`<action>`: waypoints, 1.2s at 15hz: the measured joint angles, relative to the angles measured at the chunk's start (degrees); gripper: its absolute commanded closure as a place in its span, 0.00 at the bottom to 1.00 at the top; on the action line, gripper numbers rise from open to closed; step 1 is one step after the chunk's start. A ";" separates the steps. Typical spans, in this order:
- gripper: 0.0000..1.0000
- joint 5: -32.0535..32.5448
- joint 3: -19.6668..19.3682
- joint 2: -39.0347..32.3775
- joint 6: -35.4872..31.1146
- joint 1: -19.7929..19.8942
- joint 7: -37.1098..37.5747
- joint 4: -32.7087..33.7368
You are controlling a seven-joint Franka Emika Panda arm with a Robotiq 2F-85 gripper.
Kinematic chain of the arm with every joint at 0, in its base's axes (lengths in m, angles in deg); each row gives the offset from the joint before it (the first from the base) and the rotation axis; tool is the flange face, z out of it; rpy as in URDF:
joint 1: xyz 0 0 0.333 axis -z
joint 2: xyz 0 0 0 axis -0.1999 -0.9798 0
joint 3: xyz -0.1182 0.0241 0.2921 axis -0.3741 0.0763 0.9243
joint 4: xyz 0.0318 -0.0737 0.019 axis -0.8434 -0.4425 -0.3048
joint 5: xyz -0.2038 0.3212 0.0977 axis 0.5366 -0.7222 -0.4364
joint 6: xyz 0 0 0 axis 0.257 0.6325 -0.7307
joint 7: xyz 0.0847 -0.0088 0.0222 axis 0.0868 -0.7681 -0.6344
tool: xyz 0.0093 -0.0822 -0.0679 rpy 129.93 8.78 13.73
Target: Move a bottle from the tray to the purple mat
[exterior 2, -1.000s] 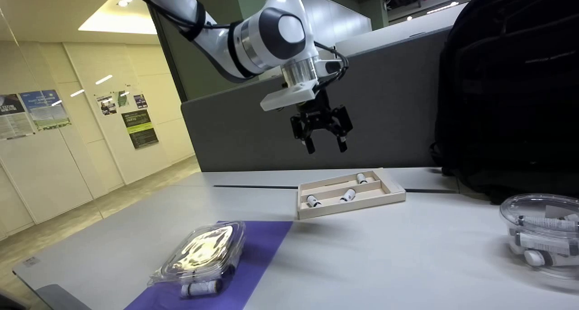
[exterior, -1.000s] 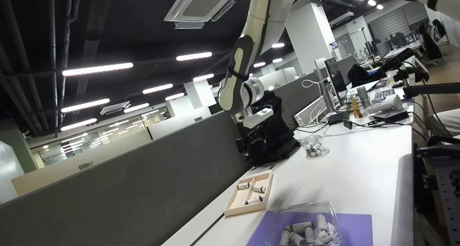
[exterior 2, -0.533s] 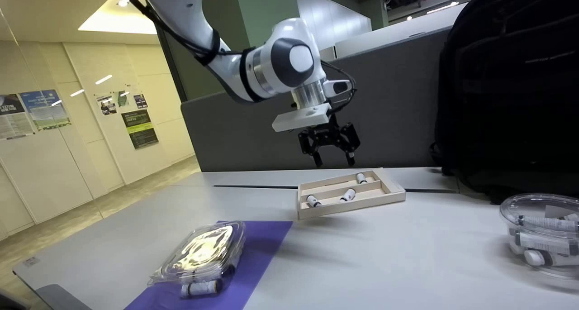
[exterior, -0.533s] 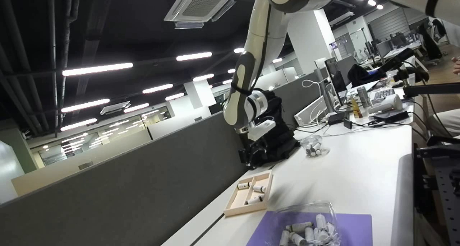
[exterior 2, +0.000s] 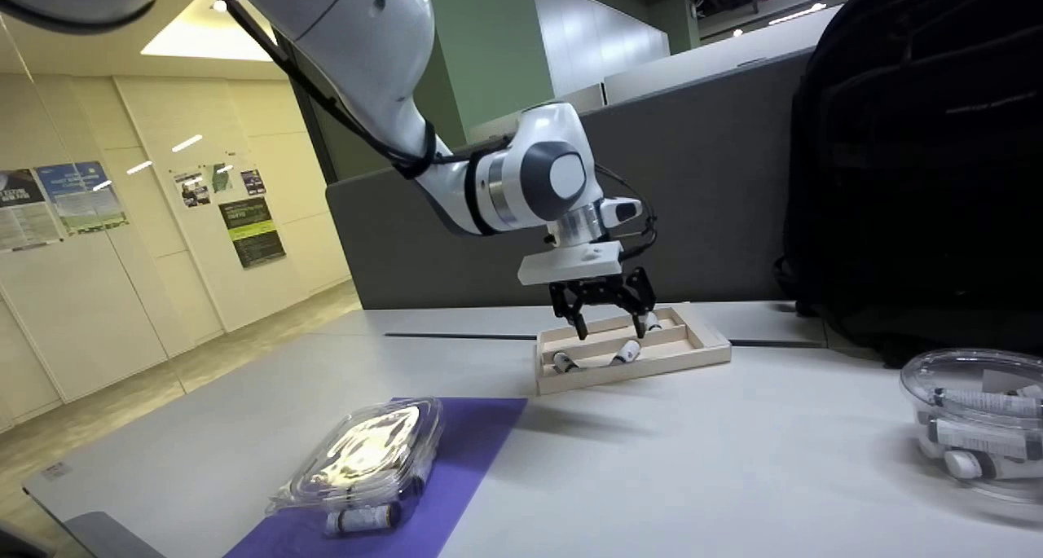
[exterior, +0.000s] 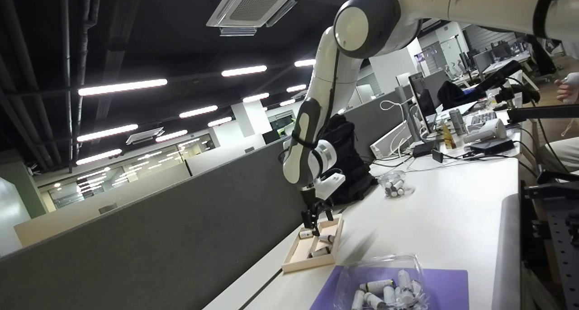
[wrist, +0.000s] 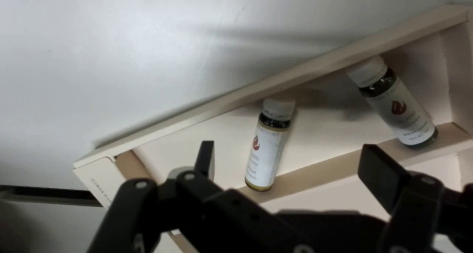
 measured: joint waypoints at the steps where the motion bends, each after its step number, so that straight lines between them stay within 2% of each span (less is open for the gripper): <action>1: 0.00 -0.05 0.47 -1.13 0.03 0.39 -0.87 1.40; 7: 0.00 -0.69 3.20 -6.46 2.15 2.46 -5.66 8.27; 8: 0.25 -1.02 3.52 -7.13 2.67 2.73 -6.34 9.12; 9: 0.27 -1.18 3.75 -7.74 3.22 2.97 -6.87 9.91; 10: 0.33 -1.28 3.94 -8.30 3.66 3.19 -7.28 10.65; 18: 0.89 -2.05 4.28 -11.10 6.89 4.02 -9.40 15.22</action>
